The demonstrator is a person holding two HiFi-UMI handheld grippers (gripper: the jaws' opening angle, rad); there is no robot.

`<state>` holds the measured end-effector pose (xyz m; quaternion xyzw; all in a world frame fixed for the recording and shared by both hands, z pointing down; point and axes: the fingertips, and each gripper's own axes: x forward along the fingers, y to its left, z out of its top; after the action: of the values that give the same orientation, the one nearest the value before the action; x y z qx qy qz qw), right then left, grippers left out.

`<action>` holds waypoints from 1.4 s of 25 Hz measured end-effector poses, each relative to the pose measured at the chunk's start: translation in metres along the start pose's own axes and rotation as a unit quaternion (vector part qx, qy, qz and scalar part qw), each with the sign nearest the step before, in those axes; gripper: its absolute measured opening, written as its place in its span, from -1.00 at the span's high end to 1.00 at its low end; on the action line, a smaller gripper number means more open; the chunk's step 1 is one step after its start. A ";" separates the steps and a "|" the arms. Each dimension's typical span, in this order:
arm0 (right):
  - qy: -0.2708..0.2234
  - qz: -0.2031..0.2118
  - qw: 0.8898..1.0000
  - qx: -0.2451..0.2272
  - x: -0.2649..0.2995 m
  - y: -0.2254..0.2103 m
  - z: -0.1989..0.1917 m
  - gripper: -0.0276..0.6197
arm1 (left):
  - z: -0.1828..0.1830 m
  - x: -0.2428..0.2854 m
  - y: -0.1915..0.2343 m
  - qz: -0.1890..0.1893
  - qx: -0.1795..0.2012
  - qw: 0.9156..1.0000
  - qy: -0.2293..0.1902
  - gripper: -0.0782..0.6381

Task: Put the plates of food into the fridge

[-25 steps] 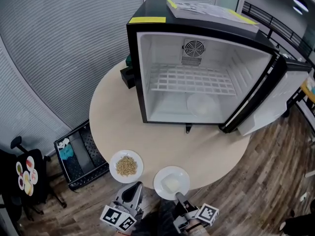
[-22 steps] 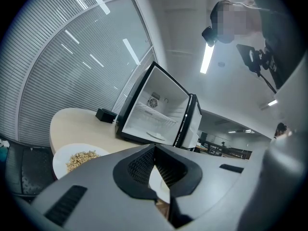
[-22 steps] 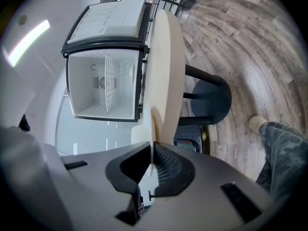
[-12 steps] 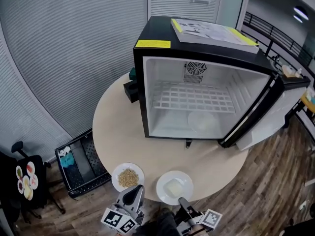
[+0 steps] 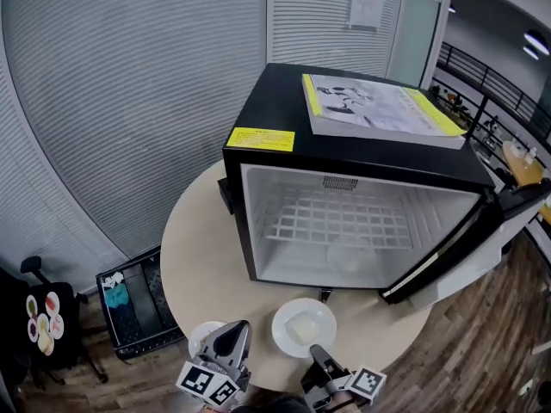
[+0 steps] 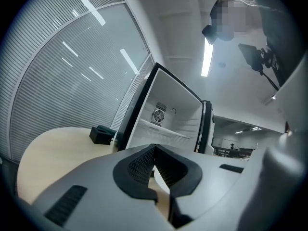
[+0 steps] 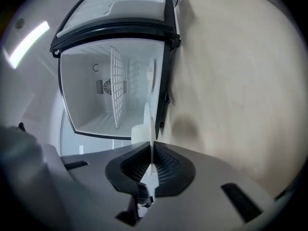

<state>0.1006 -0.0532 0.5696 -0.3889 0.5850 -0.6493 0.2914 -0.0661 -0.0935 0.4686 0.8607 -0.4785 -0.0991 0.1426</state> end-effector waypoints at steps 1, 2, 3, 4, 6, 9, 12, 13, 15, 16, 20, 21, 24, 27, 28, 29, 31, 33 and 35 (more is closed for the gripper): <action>0.001 -0.001 1.000 0.000 0.006 0.003 0.006 0.87 | 0.002 0.008 0.000 0.001 0.000 1.000 -0.003 0.76; 0.003 -0.002 1.000 -0.002 0.012 0.007 0.012 0.87 | 0.004 0.016 0.001 0.002 0.000 1.000 -0.007 0.76; 0.005 -0.001 1.000 -0.004 0.019 0.010 0.018 0.87 | 0.006 0.023 0.001 0.003 0.000 1.000 -0.011 0.76; 0.007 0.000 1.000 -0.006 0.025 0.012 0.023 0.87 | 0.007 0.030 0.003 0.003 0.000 1.000 -0.014 0.76; 0.010 0.003 1.000 -0.006 0.041 0.016 0.032 0.87 | 0.008 0.043 0.007 0.006 0.003 1.000 -0.017 0.76; 0.008 0.004 1.000 0.005 0.063 0.019 0.042 0.87 | 0.007 0.058 0.014 0.012 0.004 1.000 -0.017 0.76; 0.009 0.000 1.000 0.001 0.086 0.021 0.052 0.87 | 0.007 0.072 0.024 0.013 0.006 1.000 -0.017 0.76; 0.009 0.000 1.000 -0.001 0.094 0.022 0.055 0.87 | 0.007 0.076 0.029 0.016 0.007 1.000 -0.018 0.76; 0.005 -0.002 1.000 0.001 0.109 0.024 0.060 0.87 | 0.008 0.081 0.040 0.023 0.008 0.999 -0.021 0.76; 0.002 -0.003 1.000 0.004 0.116 0.024 0.062 0.87 | 0.009 0.083 0.047 0.027 0.008 0.999 -0.024 0.76; -0.011 -0.021 1.000 0.006 0.139 0.022 0.072 0.87 | 0.016 0.090 0.072 0.050 0.005 0.998 -0.036 0.76; -0.013 -0.025 1.000 0.005 0.145 0.023 0.073 0.87 | 0.018 0.092 0.078 0.055 0.006 0.998 -0.038 0.76; -0.019 -0.034 0.999 0.003 0.161 0.022 0.077 0.87 | 0.029 0.099 0.098 0.064 0.009 0.997 -0.047 0.76; -0.024 -0.040 0.999 -0.002 0.175 0.023 0.081 0.86 | 0.041 0.108 0.119 0.071 0.007 0.996 -0.057 0.76; -0.026 -0.041 0.999 -0.003 0.179 0.024 0.082 0.86 | 0.044 0.112 0.125 0.071 0.009 0.996 -0.059 0.76; -0.028 -0.044 0.999 -0.004 0.182 0.025 0.084 0.86 | 0.046 0.117 0.129 0.070 0.011 0.996 -0.059 0.76; -0.033 -0.050 0.998 -0.011 0.187 0.027 0.088 0.86 | 0.049 0.125 0.137 0.066 0.017 0.996 -0.058 0.76; -0.035 -0.060 0.997 -0.022 0.191 0.028 0.092 0.86 | 0.049 0.134 0.143 0.063 0.020 0.996 -0.054 0.76; -0.035 -0.072 0.996 -0.035 0.194 0.029 0.095 0.86 | 0.045 0.142 0.149 0.056 0.023 0.997 -0.050 0.76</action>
<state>0.0761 -0.2698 0.5743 -0.4626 0.5675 -0.6337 0.2498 -0.1238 -0.2958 0.4721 0.8298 -0.5346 -0.1224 0.1037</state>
